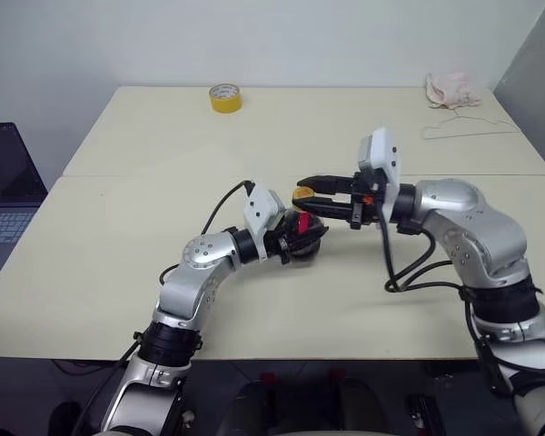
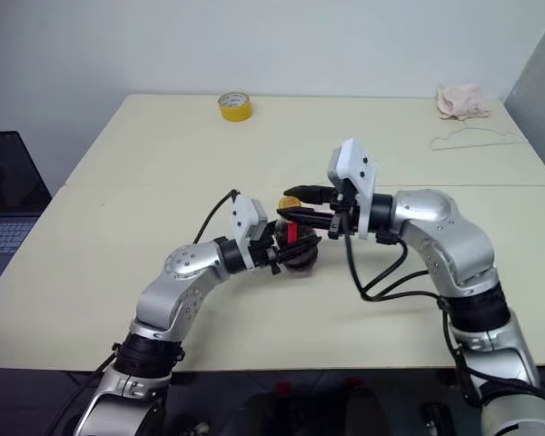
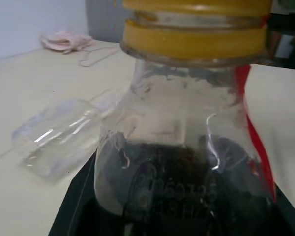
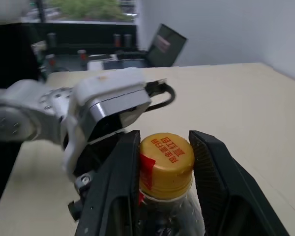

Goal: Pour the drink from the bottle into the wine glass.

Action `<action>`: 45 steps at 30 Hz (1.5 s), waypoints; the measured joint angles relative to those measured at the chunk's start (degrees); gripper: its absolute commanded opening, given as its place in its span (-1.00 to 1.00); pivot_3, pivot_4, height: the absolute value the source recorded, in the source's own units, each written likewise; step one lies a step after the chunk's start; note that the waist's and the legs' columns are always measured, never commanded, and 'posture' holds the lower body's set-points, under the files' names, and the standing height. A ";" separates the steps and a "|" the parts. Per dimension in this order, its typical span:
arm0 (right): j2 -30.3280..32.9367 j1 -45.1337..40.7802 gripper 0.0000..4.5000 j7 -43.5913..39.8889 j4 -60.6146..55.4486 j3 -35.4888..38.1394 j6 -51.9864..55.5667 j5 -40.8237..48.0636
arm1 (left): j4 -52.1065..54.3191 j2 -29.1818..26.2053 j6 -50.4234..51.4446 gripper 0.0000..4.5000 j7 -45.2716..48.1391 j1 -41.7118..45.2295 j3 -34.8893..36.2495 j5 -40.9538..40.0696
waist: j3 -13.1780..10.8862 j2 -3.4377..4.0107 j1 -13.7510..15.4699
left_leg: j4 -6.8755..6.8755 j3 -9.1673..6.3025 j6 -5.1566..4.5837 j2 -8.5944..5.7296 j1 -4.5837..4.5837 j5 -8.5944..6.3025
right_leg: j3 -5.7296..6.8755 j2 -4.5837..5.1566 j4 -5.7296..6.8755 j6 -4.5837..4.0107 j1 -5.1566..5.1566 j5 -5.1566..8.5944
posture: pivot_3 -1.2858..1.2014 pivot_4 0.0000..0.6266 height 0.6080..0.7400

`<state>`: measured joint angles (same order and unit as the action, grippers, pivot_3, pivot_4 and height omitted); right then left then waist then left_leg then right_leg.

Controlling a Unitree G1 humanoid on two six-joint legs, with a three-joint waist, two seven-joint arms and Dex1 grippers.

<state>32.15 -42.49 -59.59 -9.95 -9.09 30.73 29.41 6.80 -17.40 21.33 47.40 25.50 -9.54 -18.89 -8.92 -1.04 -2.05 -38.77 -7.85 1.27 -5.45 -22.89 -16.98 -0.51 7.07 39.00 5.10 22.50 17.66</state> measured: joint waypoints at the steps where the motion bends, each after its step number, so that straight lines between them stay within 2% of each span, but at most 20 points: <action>1: 0.61 -0.46 -0.46 -2.42 1.23 -0.30 -1.48 -0.03 | 0.43 -0.30 0.68 -0.12 0.60 -0.07 -0.23 -0.25 | 0.00 0.00 0.02 | 0.00 0.00 0.00 0.00 0.00 0.00 | 0.00 0.00 0.00 0.00 0.00 0.00 | 0.03 -0.52 1.00; 8: 2.92 -2.83 -0.46 -17.22 9.09 -1.89 -9.75 -0.23 | 3.51 -1.93 3.38 -0.18 3.15 -1.24 -2.58 -0.48 | 0.00 0.00 0.14 | -0.03 -0.03 0.00 0.00 0.00 0.00 | 0.04 0.02 -0.04 0.00 -0.07 0.00 | 0.03 -0.52 1.00; 13: 1.16 -3.88 -0.46 -15.73 10.32 -2.03 -7.97 -0.53 | 3.50 -2.68 3.50 -0.22 2.79 -1.23 -1.77 -0.54 | 0.00 0.00 0.17 | -0.03 -0.06 0.00 0.00 0.00 0.00 | 0.05 0.03 -0.04 0.00 -0.06 0.00 | 0.03 -0.52 1.00; 22: 2.86 -0.98 0.91 -10.88 4.41 1.00 -1.71 0.77 | 1.37 -2.21 2.03 -0.27 0.71 -0.64 0.88 -0.73 | 0.00 0.00 0.40 | -0.06 -0.07 0.00 -0.04 -0.01 0.00 | 0.06 0.08 -0.05 0.00 -0.08 0.00 | 0.03 -0.52 1.00; 23: 2.87 -0.94 1.00 -10.12 3.27 1.48 -0.99 1.17 | 1.08 -1.89 1.88 -0.27 0.68 -0.46 0.86 -0.71 | 0.00 0.00 0.39 | -0.05 -0.07 0.00 -0.04 -0.01 0.00 | 0.06 0.07 -0.05 0.00 -0.08 0.00 | 0.03 -0.52 1.00; 29: 1.88 -0.37 1.00 1.24 -2.01 8.28 4.16 3.32 | -0.68 -1.24 0.13 -0.27 -0.50 0.08 0.83 0.35 | 0.00 0.00 0.40 | -0.04 -0.07 0.00 -0.03 -0.01 0.00 | 0.06 0.07 -0.04 0.00 -0.08 0.00 | 0.03 -0.52 1.00; 31: 0.41 0.49 1.00 6.98 -3.64 10.55 7.18 3.66 | -0.86 -0.78 -0.72 -0.28 -1.92 0.08 1.00 1.21 | 0.00 0.00 0.41 | -0.04 -0.06 0.00 -0.04 -0.01 0.00 | 0.05 0.07 -0.04 0.00 -0.08 0.00 | 0.03 -0.52 1.00; 34: -4.96 1.28 1.00 17.04 -7.75 13.13 13.10 6.65 | -1.12 0.63 -2.16 -0.29 -4.84 0.01 1.70 2.15 | 0.00 0.00 0.35 | -0.01 -0.05 0.00 -0.02 -0.01 0.00 | 0.02 0.07 -0.01 0.00 -0.04 0.00 | 0.03 -0.52 1.00; 38: -12.43 1.19 1.00 31.96 -14.19 11.73 23.00 7.64 | -1.65 3.08 -4.07 -0.31 -9.14 -0.07 2.02 3.81 | 0.00 0.01 0.20 | 0.00 -0.04 0.01 -0.03 -0.01 0.00 | -0.01 0.06 0.02 0.00 0.02 0.00 | 0.03 -0.52 1.00; 45: -18.24 0.07 1.00 42.79 -15.15 8.26 27.24 6.32 | -3.20 5.29 -5.45 -0.31 -12.26 -0.08 1.72 5.59 | 0.00 0.01 0.22 | -0.01 -0.02 0.00 -0.06 -0.01 0.00 | -0.04 0.07 0.03 0.00 0.03 0.00 | 0.03 -0.52 1.00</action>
<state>13.91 -42.41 -16.80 -25.10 -0.82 57.96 35.73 3.60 -12.11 15.88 35.14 25.42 -7.82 -13.30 -8.91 -1.03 -1.84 -38.79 -7.87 1.27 -5.51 -22.91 -16.98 -0.55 7.14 39.03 5.10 22.54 17.66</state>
